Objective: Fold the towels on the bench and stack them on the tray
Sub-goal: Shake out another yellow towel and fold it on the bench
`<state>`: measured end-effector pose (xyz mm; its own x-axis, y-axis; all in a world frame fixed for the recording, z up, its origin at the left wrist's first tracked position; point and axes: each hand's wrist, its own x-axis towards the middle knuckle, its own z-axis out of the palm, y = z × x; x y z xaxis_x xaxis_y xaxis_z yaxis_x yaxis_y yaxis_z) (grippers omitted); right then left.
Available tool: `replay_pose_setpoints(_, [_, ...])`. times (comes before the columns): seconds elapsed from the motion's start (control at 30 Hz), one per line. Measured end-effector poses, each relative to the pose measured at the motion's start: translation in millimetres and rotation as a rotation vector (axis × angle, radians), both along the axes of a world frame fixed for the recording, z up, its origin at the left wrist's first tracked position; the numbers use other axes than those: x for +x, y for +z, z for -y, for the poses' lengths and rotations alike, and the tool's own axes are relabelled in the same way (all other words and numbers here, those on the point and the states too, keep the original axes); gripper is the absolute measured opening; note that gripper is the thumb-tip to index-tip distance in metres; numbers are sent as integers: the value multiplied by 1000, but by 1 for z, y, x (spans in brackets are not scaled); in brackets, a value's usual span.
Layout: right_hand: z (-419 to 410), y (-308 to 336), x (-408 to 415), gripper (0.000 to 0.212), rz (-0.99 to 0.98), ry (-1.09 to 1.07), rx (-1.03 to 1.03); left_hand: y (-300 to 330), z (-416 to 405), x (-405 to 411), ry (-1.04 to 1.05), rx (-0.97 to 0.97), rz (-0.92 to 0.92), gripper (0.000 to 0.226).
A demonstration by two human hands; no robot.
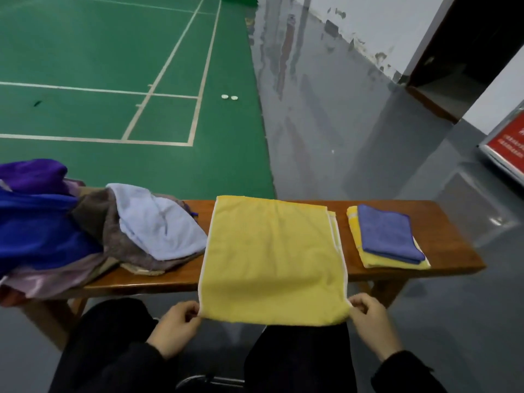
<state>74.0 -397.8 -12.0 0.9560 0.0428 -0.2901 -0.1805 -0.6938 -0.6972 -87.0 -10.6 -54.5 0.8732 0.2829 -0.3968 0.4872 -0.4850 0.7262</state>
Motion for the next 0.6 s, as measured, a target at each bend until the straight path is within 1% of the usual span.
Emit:
replay_pose_setpoints(0.03, [-5, 6, 5, 19, 39, -59, -6, 6, 2, 2, 29, 6, -11, 17])
replay_pose_setpoints(0.07, [-11, 13, 11, 22, 98, -108, -7, 11, 5, 5, 91, 38, 5, 11])
replay_pose_setpoints(0.1, [-18, 21, 17, 24, 148, -133, -7, 17, 7, 10, 162, 84, 54, 13])
replay_pose_setpoints(0.17, [-37, 35, 29, 23, 170, -110, 1, 31, 11, 26, 229, 165, 193, 17])
replay_pose_setpoints(0.23, [-55, 37, 45, 29, 133, -23, -72, 39, 12, 50, 202, 235, 277, 16])
replay_pose_setpoints(0.27, [-61, 36, 53, 35, 111, 27, -151, 41, 12, 65, 179, 260, 259, 21])
replay_pose_setpoints(0.33, [-72, 31, 66, 50, 57, 67, -279, 43, 12, 94, 152, 290, 153, 38])
replay_pose_setpoints(0.4, [-77, 22, 75, 58, 46, 37, -317, 45, 15, 116, 175, 300, 97, 48])
replay_pose_setpoints(0.43, [-78, 18, 78, 58, 72, 3, -319, 45, 16, 124, 198, 292, 84, 50])
replay_pose_setpoints(0.5, [-80, 15, 83, 52, 132, -73, -327, 46, 14, 136, 244, 272, 59, 49])
replay_pose_setpoints(0.6, [-82, 17, 92, 42, 135, -112, -357, 43, 6, 147, 323, 269, 93, 36])
